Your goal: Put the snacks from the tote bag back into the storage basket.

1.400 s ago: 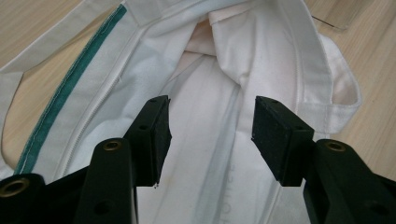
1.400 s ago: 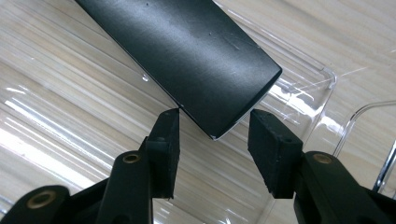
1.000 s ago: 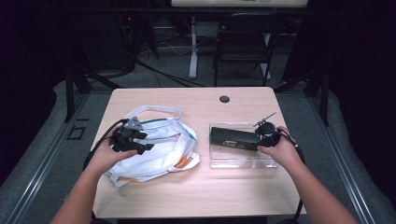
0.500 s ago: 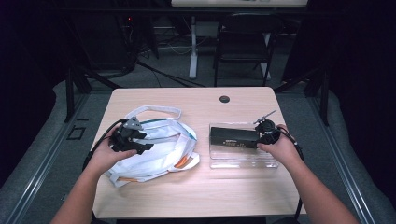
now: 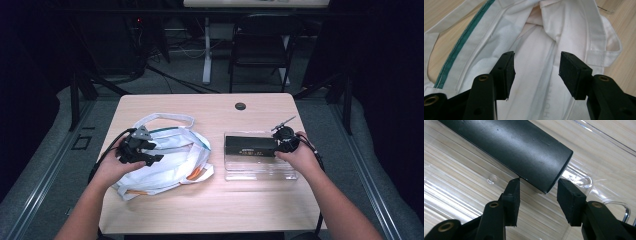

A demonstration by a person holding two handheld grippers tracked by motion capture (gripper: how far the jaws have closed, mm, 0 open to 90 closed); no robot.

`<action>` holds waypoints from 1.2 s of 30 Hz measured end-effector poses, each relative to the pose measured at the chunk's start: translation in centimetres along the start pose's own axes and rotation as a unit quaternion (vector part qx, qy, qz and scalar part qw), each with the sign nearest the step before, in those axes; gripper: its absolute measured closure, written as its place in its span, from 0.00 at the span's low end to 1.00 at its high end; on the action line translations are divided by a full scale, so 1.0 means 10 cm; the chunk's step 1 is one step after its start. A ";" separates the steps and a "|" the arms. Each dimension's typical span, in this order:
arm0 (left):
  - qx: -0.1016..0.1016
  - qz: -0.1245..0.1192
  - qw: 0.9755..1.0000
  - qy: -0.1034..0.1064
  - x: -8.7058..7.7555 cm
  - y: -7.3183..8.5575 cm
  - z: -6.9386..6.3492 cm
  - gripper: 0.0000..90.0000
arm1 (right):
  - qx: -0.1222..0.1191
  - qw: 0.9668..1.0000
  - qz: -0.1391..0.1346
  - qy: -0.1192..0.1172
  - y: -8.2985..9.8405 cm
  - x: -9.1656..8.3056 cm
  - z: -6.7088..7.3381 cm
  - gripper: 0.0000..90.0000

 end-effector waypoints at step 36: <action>-0.001 -0.007 1.000 -0.004 -0.05 0.04 -0.01 0.51 | 0.000 1.000 -0.022 -0.009 -0.05 -0.17 0.01 0.55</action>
Point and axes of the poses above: each handheld gripper's, and its own axes: x roughly forward along the jaws, y roughly out of its underside, z roughly to its left, the point moved 4 cm from there along x, roughly forward along the jaws, and after that the axes turned 10 degrees about y, right-handed, at the moved point
